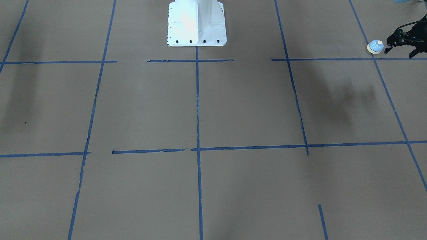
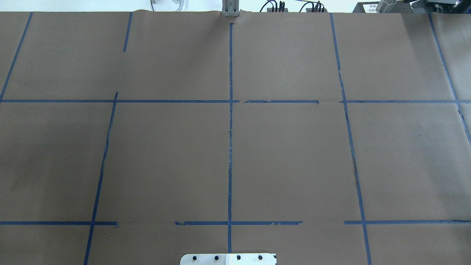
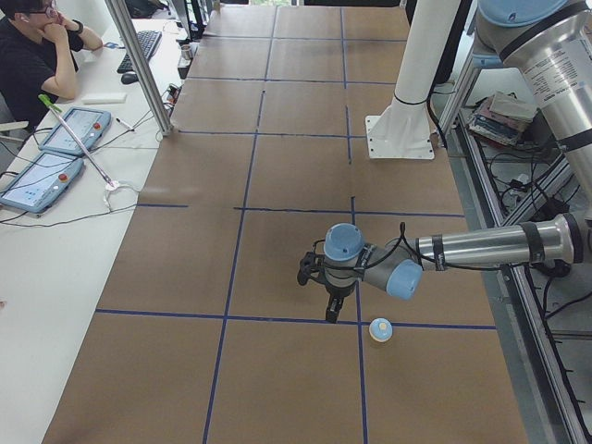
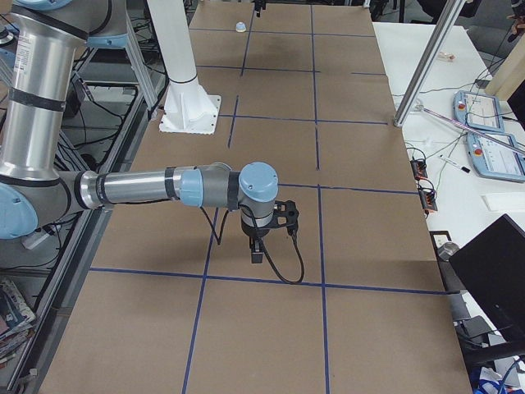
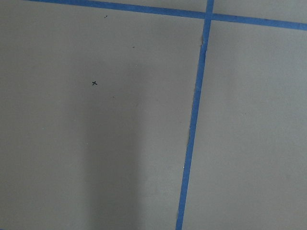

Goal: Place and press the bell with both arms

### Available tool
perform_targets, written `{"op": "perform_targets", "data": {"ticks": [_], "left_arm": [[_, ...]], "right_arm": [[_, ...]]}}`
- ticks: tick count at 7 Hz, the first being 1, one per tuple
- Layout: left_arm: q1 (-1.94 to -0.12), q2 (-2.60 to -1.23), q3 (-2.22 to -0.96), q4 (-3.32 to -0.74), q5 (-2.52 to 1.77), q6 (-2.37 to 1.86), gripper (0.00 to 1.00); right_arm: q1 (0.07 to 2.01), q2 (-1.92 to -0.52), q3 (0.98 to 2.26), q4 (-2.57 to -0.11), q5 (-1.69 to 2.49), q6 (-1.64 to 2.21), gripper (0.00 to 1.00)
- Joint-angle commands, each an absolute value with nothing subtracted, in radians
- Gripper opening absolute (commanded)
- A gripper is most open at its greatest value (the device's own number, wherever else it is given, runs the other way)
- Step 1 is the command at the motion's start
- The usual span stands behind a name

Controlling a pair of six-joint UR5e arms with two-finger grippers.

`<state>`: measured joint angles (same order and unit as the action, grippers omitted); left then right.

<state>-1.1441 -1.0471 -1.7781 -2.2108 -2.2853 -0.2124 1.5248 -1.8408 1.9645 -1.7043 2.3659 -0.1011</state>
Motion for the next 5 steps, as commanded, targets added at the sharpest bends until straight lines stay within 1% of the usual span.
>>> {"op": "perform_targets", "data": {"ticks": [1, 2, 5], "left_arm": [[-0.955, -1.034, -1.692, -2.351, -2.289, -0.378, 1.00], [-0.845, -1.034, -1.687, -2.352, -2.286, -0.461, 1.00], [-0.822, -1.003, -1.675, -2.359, -2.280, -0.456, 1.00]], "right_arm": [[1.526, -1.844, 1.977, -1.704, 2.365, -0.104, 1.00], [1.525, -1.845, 1.977, -1.704, 2.365, -0.104, 1.00], [1.525, -1.845, 1.982, -1.704, 2.362, -0.104, 1.00]]}}
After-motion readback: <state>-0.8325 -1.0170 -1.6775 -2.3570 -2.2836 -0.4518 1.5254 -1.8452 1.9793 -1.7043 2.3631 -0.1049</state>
